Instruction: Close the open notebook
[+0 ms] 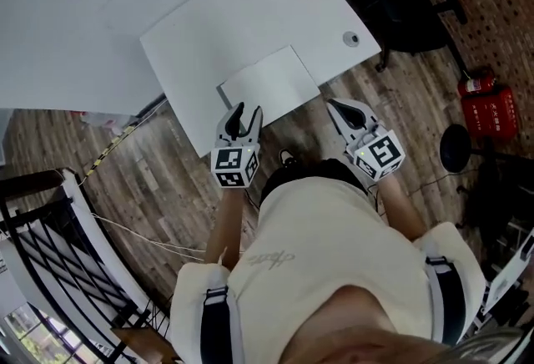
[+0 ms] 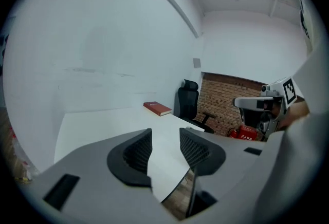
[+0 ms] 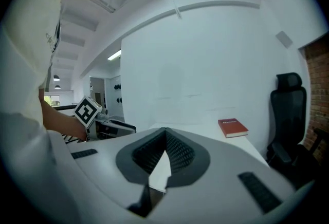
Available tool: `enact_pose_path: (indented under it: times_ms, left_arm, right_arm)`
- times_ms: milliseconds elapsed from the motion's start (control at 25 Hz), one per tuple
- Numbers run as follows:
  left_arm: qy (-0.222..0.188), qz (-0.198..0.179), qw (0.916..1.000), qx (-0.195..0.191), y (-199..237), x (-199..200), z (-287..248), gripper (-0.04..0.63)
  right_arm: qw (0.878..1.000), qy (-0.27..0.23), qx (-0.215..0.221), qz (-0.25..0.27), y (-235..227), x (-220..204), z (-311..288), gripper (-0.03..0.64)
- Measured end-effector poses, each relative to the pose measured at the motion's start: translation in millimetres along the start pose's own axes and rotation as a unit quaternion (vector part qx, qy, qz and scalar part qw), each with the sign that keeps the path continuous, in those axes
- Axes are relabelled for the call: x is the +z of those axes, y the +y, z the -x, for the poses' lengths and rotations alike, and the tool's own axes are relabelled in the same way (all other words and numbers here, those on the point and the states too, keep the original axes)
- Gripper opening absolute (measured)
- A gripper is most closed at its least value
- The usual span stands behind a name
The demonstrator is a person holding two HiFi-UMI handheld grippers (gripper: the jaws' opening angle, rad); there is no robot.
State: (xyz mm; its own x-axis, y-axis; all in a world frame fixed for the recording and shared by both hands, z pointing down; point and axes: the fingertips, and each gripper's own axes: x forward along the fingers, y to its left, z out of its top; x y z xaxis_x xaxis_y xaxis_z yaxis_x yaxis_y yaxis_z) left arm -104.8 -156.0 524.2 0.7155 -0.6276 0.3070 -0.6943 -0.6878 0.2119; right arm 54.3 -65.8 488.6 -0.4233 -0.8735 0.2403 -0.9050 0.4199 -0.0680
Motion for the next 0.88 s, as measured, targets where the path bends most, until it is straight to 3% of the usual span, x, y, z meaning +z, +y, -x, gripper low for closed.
enact_pose_path:
  times_ms: [280, 440, 880]
  left_arm:
    - [0.018, 0.016, 0.9997, 0.006, 15, -13, -20, 0.183]
    - [0.015, 0.012, 0.9995, 0.024, 16, -3, -25, 0.183]
    - [-0.008, -0.017, 0.9909, 0.133, 41, 62, -52, 0.183]
  right_arm:
    - [0.999, 0.014, 0.010, 0.033, -13, 11, -32, 0.008]
    - [0.999, 0.018, 0.023, 0.026, -35, 8, -41, 0.008]
    - [0.992, -0.026, 0.115, 0.041, -113, 45, -101, 0.008]
